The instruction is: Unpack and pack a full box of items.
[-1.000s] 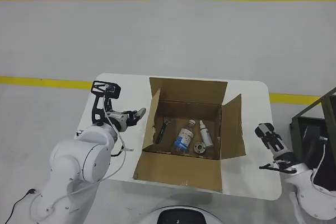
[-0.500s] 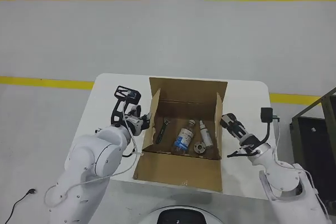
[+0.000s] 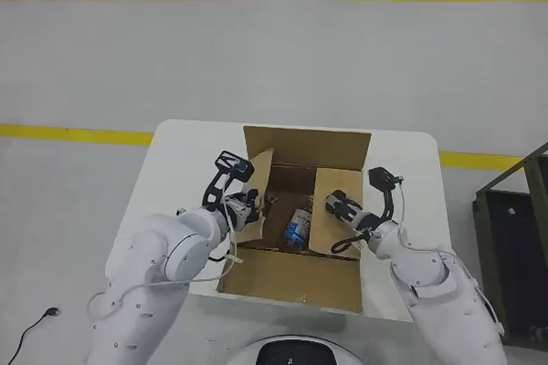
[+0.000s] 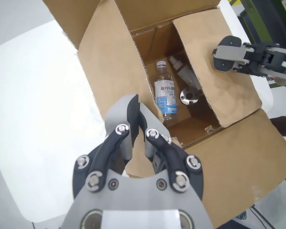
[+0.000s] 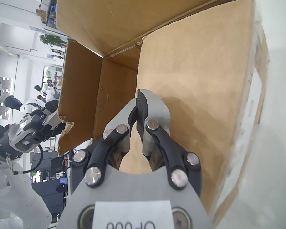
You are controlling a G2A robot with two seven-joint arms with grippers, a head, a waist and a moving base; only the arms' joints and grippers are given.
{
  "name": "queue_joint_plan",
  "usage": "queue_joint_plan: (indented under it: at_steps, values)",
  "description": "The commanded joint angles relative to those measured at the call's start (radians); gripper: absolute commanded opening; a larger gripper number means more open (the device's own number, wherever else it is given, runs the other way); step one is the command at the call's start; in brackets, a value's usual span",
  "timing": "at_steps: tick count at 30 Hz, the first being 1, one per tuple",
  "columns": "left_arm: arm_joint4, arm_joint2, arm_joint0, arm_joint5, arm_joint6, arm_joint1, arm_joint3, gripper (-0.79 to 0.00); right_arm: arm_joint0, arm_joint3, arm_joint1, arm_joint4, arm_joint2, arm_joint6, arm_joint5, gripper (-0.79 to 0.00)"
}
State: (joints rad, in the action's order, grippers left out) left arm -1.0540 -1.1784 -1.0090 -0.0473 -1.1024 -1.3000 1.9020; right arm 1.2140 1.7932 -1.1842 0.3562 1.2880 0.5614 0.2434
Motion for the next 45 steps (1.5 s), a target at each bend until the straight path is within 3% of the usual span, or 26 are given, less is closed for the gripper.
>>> queue_joint_plan:
  at_steps: [1, 14, 29, 30, 31, 32, 33, 34, 41, 45]
  values:
    - [0.005, 0.013, 0.004, -0.013, -0.004, 0.000, -0.015, -0.785, -0.004, 0.004, 0.000, 0.003, -0.003, 0.004, 0.012, -0.785]
    - [-0.057, 0.085, 0.045, -0.026, -0.030, -0.004, -0.129, -0.785, 0.101, 0.166, 0.015, -0.016, 0.119, 0.012, 0.018, -0.785]
    - [-0.050, 0.081, 0.079, -0.024, -0.026, -0.004, -0.174, -0.773, 0.013, 0.015, 0.004, -0.013, 0.030, 0.022, 0.051, -0.785]
    - [-0.051, 0.079, 0.079, -0.028, -0.024, -0.003, -0.170, -0.656, 0.011, 0.016, 0.003, -0.016, 0.030, 0.020, 0.048, -0.785]
    - [-0.055, 0.077, 0.078, -0.031, -0.021, -0.003, -0.164, -0.594, 0.010, 0.018, 0.003, -0.019, 0.031, 0.020, 0.045, -0.785]
    - [-0.055, 0.075, 0.076, -0.032, -0.019, -0.002, -0.158, -0.456, 0.010, 0.027, 0.003, -0.028, 0.034, 0.018, 0.038, -0.785]
    - [-0.051, 0.071, 0.074, -0.031, -0.020, -0.001, -0.151, -0.129, 0.013, 0.035, 0.003, -0.039, 0.040, 0.017, 0.028, -0.785]
    - [-0.048, 0.066, 0.073, -0.030, -0.019, -0.001, -0.142, 0.000, 0.018, 0.047, 0.004, -0.050, 0.048, 0.017, 0.017, -0.785]
    - [0.001, -0.002, 0.053, -0.069, -0.004, 0.010, -0.030, 0.000, 0.090, 0.164, 0.016, -0.098, 0.138, 0.017, -0.150, -0.785]
    - [0.054, -0.069, 0.005, -0.188, 0.021, 0.026, 0.067, 0.000, 0.142, 0.203, 0.024, -0.129, 0.198, 0.035, -0.262, -0.785]
